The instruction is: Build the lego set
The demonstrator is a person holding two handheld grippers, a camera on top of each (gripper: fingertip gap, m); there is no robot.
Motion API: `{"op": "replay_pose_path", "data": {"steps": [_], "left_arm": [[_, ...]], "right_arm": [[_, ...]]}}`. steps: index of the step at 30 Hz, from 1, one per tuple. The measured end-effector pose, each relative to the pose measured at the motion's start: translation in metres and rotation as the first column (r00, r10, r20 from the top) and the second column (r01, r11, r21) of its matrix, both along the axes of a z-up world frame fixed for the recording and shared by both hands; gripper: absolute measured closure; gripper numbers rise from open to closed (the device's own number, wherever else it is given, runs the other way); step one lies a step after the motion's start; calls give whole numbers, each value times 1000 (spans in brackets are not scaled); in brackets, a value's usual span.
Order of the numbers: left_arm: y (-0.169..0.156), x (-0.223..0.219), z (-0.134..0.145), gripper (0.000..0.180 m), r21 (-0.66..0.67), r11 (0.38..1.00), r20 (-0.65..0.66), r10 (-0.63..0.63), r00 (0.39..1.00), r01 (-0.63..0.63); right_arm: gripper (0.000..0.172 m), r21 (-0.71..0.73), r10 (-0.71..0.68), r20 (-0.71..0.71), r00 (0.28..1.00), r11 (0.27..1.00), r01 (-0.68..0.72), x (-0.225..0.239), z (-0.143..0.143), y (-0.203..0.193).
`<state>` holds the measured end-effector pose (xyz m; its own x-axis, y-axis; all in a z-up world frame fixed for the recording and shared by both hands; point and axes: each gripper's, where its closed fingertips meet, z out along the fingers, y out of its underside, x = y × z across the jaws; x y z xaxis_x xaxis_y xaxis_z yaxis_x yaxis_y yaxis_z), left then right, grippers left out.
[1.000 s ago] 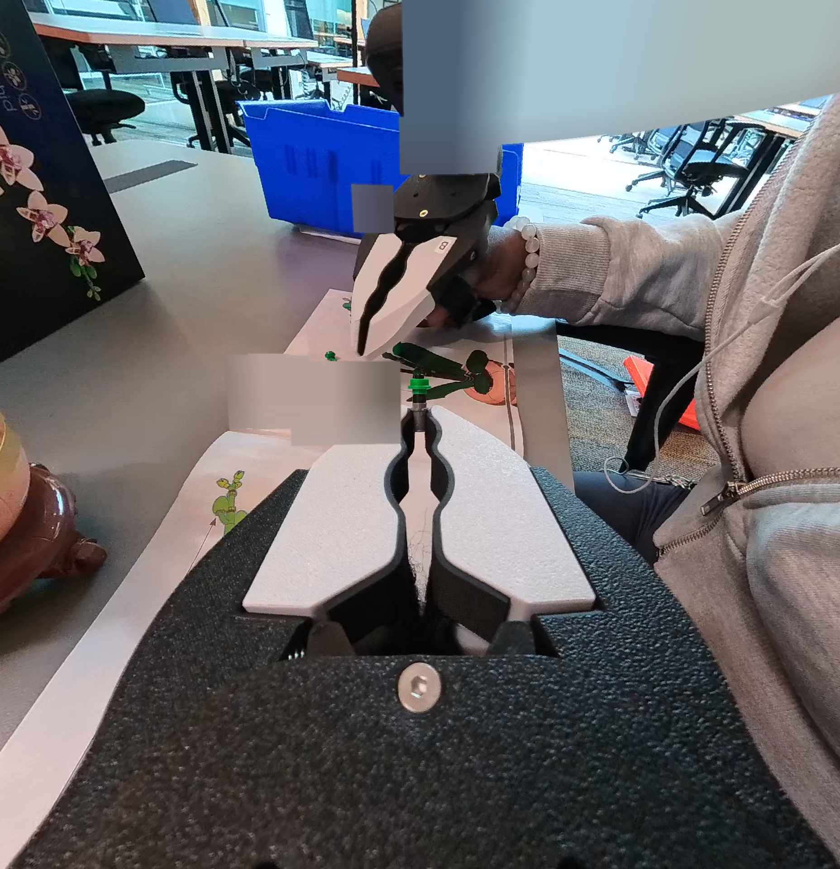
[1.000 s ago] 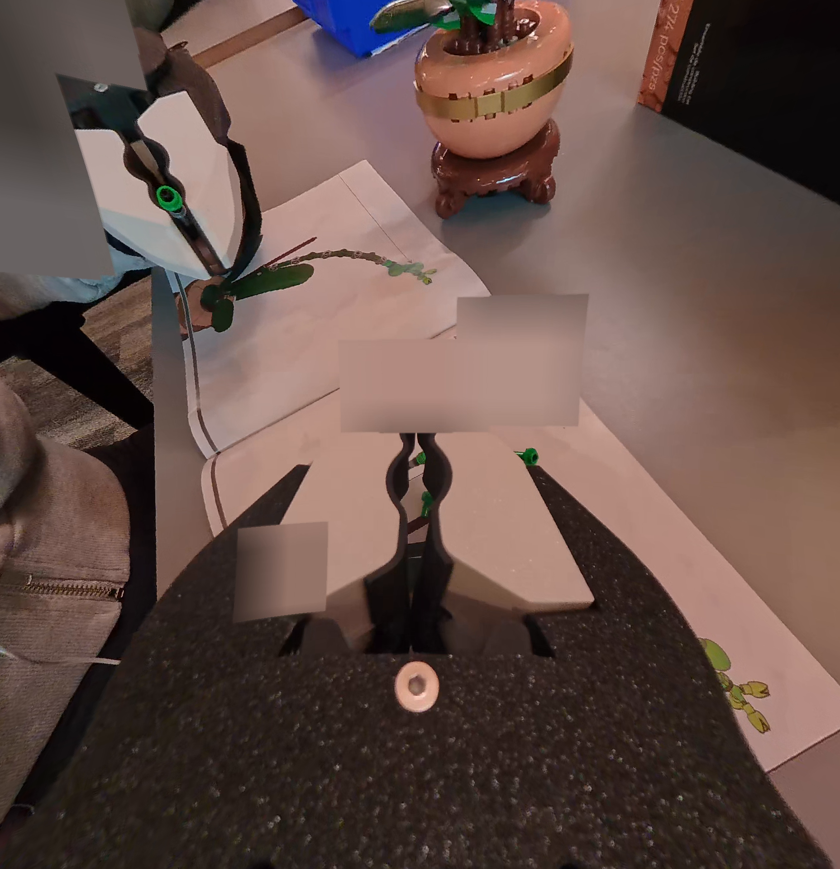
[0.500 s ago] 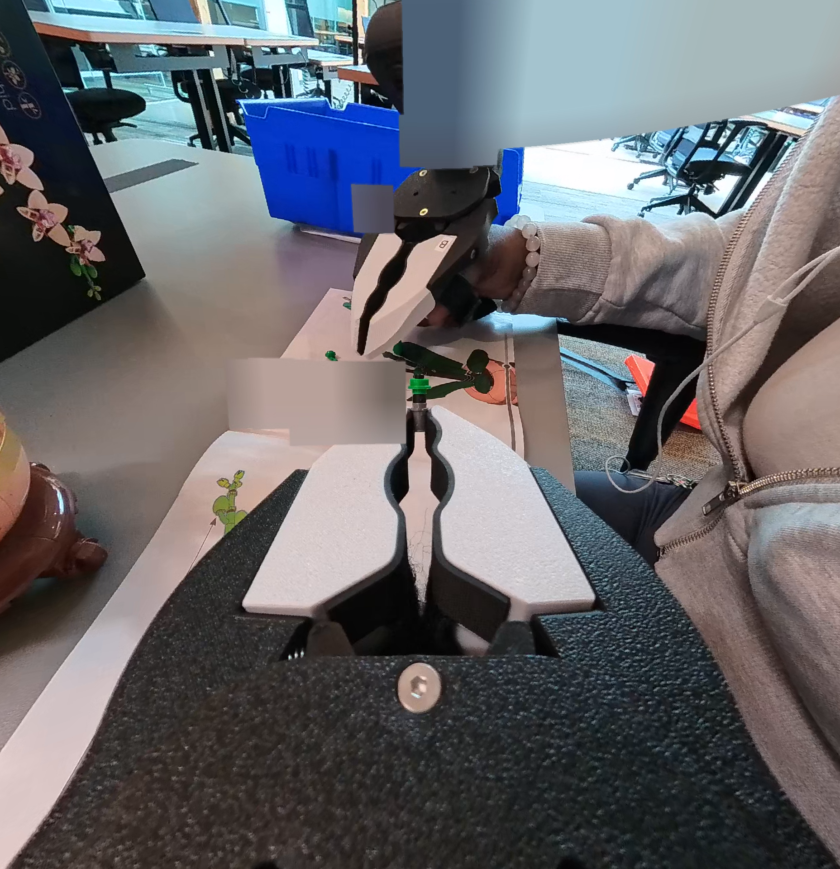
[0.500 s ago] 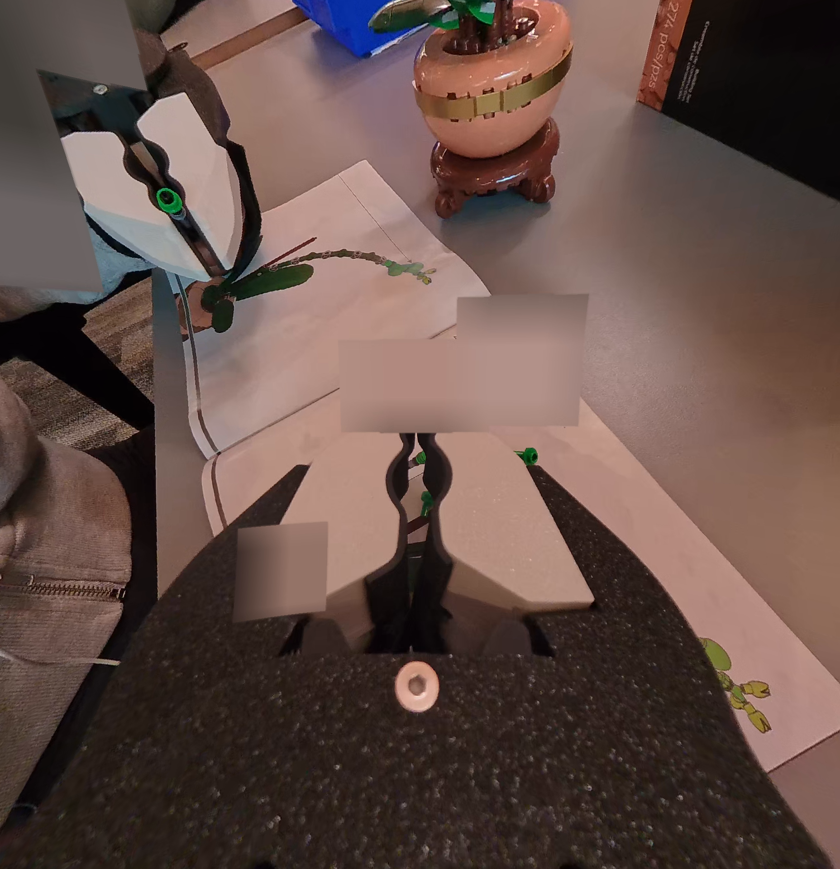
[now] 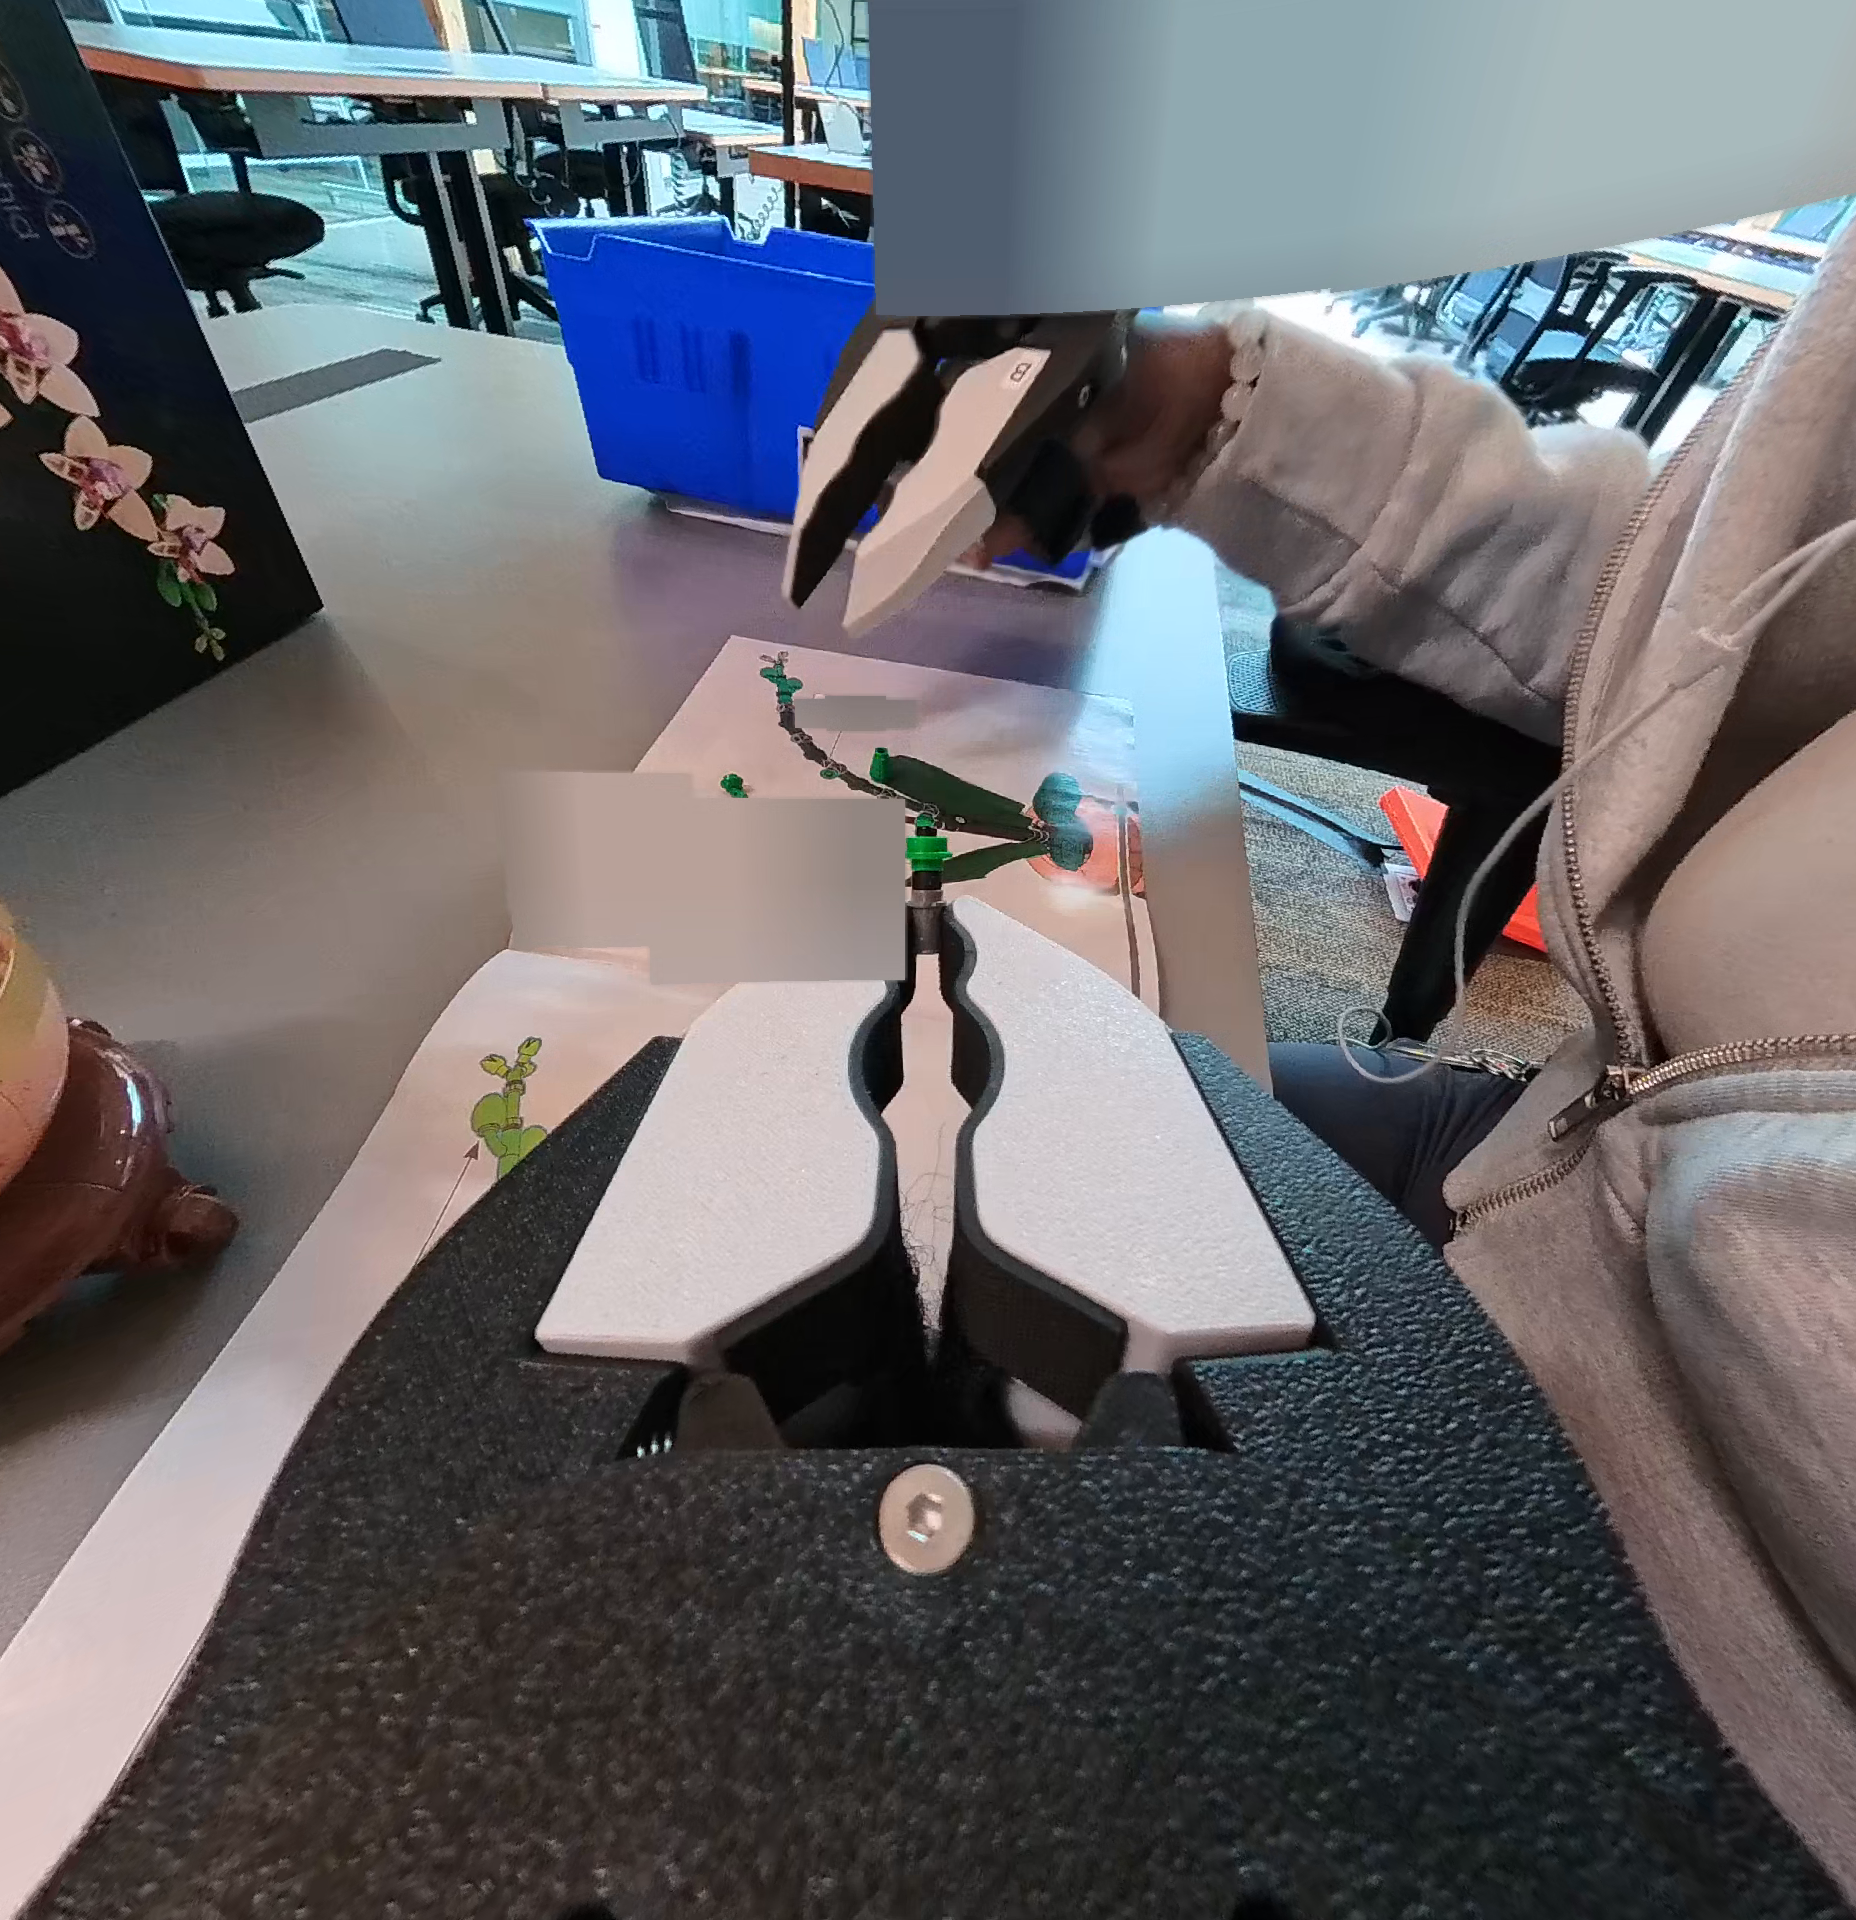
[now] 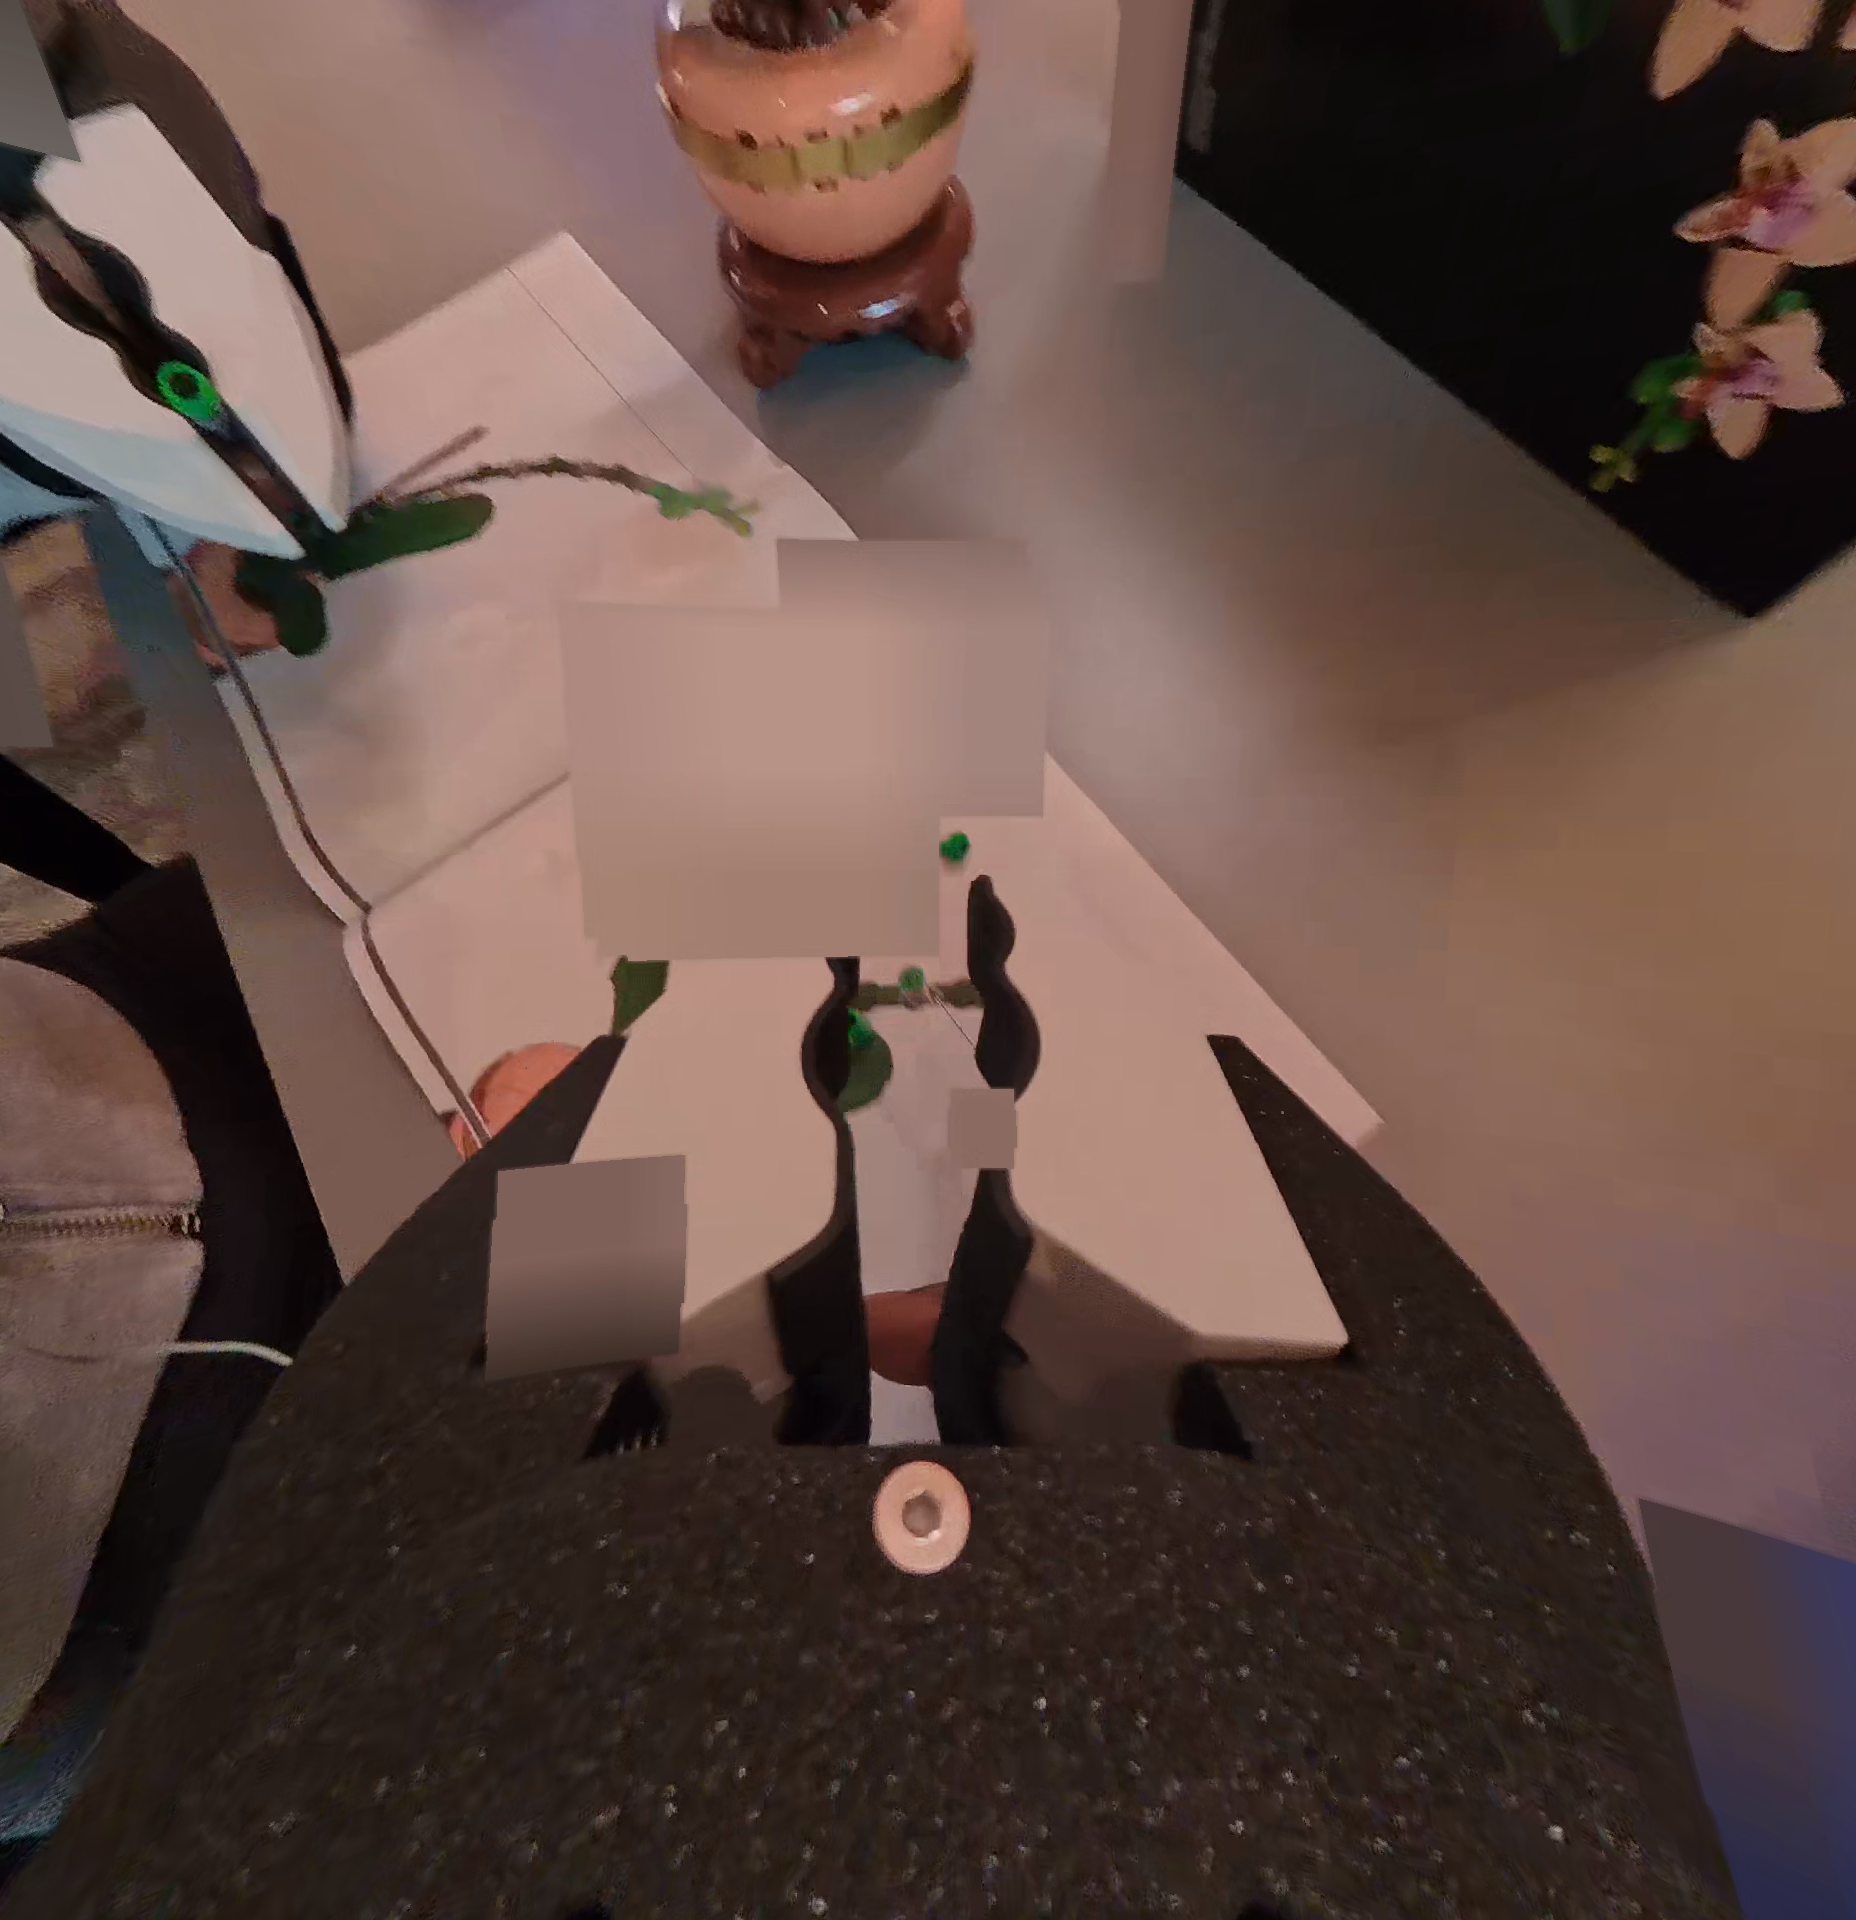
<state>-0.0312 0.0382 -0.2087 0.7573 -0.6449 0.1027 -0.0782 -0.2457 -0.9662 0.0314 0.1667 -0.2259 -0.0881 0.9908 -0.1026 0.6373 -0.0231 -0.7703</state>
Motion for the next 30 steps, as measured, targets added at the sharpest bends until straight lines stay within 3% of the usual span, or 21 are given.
{"op": "replay_pose_path", "data": {"steps": [4,8,12,16,30], "left_arm": [[1,0,-1,178,-2,1000,-12,2,1000,-2],[1,2,-2,178,-4,1000,-24,-1,1000,1],[2,0,-1,178,-6,1000,-7,2,1000,-2],[1,0,-1,178,-3,1000,-8,1,1000,-1],[1,1,-2,178,-5,1000,-14,1,1000,-1]], "right_arm": [[151,52,-28,135,990,998,21,14,-12,7],[156,46,-8,171,985,999,0,18,-20,7],[162,43,101,137,985,993,-107,15,-15,-10],[158,102,139,253,957,980,-170,16,-37,-16],[166,59,161,242,957,982,-180,14,-48,-18]]}}
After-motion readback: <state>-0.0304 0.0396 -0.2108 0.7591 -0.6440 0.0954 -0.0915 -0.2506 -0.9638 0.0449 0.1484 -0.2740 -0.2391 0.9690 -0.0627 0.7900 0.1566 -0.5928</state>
